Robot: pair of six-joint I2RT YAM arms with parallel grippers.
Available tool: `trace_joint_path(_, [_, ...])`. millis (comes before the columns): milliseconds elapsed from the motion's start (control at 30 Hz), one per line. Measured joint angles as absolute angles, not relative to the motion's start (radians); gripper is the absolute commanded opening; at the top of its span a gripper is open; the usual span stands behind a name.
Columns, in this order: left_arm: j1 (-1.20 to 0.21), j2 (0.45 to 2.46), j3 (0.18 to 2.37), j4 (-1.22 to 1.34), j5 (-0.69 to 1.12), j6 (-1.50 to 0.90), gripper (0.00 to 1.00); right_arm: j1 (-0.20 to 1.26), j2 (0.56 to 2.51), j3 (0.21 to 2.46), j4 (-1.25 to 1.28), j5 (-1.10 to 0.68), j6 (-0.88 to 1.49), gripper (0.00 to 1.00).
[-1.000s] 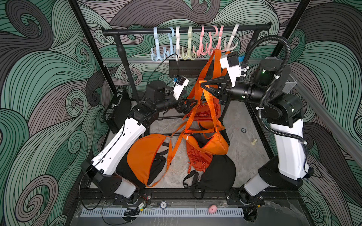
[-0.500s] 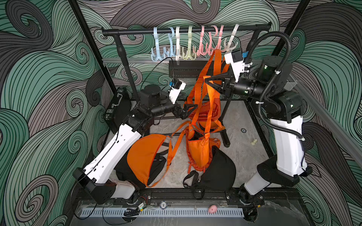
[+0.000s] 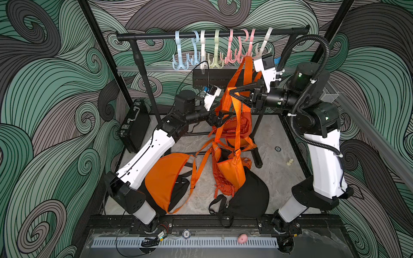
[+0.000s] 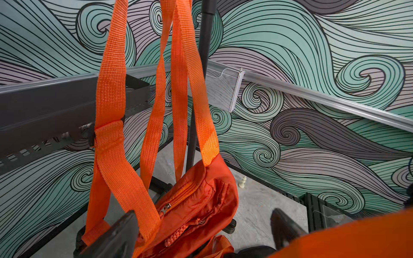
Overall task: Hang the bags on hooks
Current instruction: Hang the bag on the hook.
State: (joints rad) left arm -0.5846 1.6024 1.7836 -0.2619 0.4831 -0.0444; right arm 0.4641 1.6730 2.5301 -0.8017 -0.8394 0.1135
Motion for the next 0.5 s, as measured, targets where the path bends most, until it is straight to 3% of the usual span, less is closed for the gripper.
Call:
trace_joint_path(133, [-0.584,1.606,1.79,-0.263,0.467,-0.034,0.43,0.444,1.654,2.495,-0.78,-0.851,0.129,0.0])
trace_joint_path(300, [-0.583,1.602,1.804,-0.264,0.432,-0.009,0.11,0.384,1.634,2.46,-0.712,-0.872,0.178,0.0])
trace_joint_path(500, [-0.576,1.6,1.876,-0.299,0.376,0.01,0.0,0.286,1.645,2.47,-0.602,-0.876,0.273,0.0])
